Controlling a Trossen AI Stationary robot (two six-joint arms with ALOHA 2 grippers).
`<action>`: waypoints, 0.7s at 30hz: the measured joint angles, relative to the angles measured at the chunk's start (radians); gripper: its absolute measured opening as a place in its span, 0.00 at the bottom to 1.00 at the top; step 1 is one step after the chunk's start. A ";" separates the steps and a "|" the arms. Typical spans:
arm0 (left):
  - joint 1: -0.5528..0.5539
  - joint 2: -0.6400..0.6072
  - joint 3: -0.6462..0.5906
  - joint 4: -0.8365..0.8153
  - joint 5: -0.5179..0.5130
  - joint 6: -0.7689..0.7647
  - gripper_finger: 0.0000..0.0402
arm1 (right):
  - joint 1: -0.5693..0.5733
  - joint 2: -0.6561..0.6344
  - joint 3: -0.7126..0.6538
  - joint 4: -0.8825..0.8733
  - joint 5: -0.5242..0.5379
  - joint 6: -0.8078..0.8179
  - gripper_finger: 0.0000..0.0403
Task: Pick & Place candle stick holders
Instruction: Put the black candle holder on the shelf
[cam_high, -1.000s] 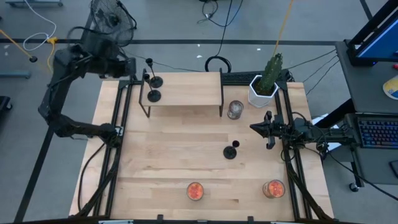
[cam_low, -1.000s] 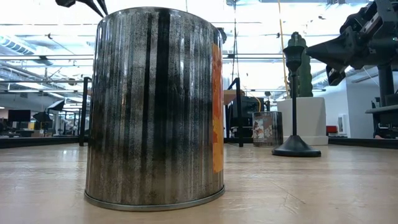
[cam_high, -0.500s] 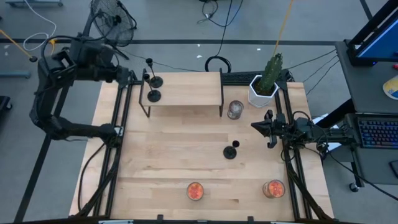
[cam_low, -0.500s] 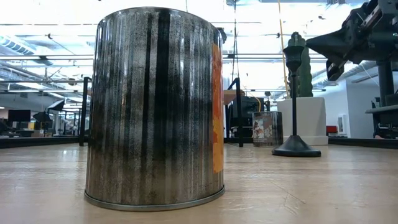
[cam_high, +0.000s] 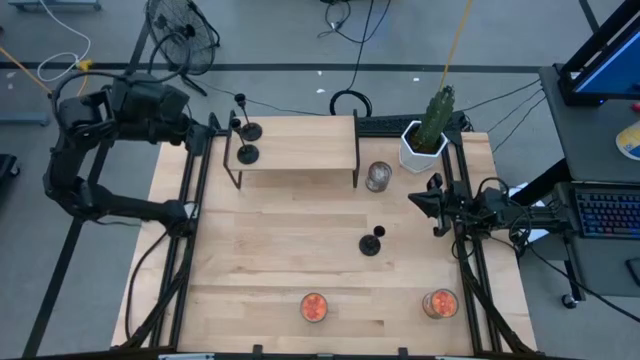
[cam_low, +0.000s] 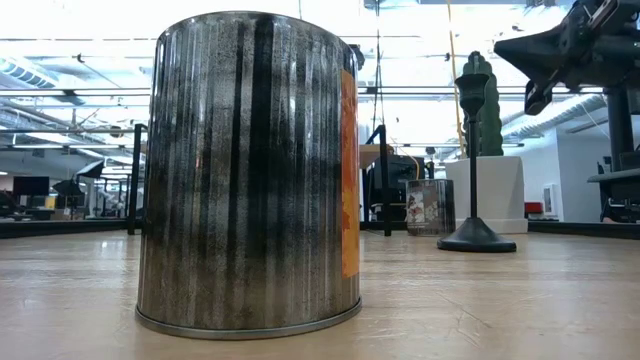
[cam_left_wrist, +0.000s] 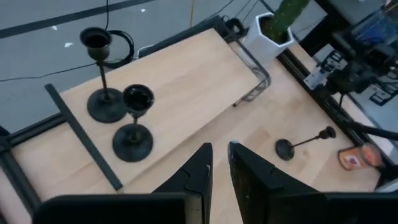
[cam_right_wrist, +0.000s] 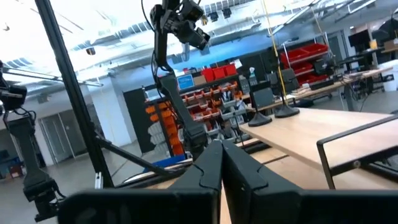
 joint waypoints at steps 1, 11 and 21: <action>-0.021 -0.005 -0.005 0.013 -0.018 -0.024 0.14 | 0.000 0.000 0.000 0.003 0.000 -0.001 0.00; -0.324 -0.081 -0.312 0.277 -0.129 -0.147 0.14 | 0.000 0.000 0.000 0.015 0.000 0.176 0.00; -0.544 -0.211 -0.761 0.640 -0.196 -0.286 0.14 | 0.000 0.000 0.000 0.030 0.000 0.230 0.03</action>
